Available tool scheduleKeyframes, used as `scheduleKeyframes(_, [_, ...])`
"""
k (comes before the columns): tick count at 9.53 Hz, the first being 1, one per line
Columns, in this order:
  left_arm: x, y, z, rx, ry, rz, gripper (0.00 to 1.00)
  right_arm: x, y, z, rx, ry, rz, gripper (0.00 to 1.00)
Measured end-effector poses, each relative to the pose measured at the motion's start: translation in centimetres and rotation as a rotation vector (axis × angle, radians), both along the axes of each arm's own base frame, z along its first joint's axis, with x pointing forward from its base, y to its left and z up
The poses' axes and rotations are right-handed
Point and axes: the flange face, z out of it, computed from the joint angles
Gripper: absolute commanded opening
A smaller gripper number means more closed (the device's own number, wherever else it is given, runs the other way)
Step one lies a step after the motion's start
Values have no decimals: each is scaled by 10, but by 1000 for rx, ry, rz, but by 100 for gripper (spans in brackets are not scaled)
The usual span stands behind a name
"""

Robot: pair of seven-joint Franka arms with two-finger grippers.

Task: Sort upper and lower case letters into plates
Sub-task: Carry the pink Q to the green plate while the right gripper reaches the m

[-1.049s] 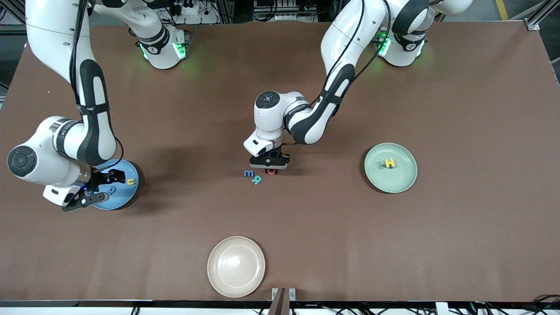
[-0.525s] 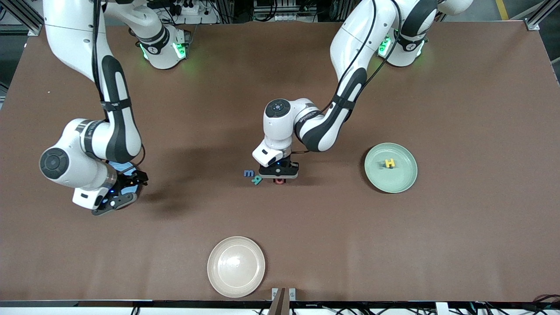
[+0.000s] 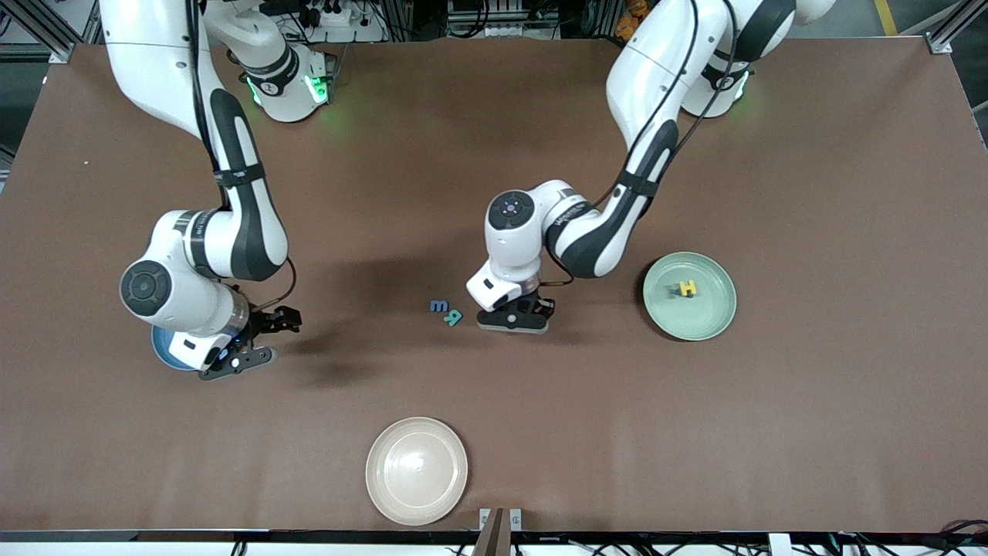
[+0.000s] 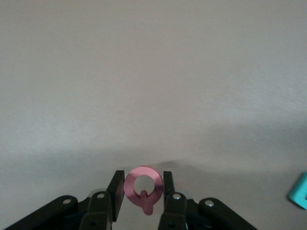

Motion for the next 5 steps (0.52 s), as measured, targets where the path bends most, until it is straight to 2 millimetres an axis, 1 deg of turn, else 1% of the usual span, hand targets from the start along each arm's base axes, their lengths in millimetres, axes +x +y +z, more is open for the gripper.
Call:
scheduleKeyframes(1, [10, 16, 3, 22, 18, -23, 12, 0, 10, 3, -1, -4, -54, 100])
scheduleKeyframes(2, [21, 38, 6, 48, 45, -47, 12, 2, 22, 8, -1, -13, -126, 100])
scheduleKeyframes(3, [33, 67, 10, 68, 80, -72, 13, 2, 37, 12, -1, -16, -220, 100])
scheduleKeyframes(4, [41, 99, 16, 78, 112, -85, 13, 0, 47, 13, -3, -14, -326, 100])
scheduleKeyframes(5, [42, 131, 20, 86, 148, -92, 13, -1, 54, 14, -6, -11, -448, 100])
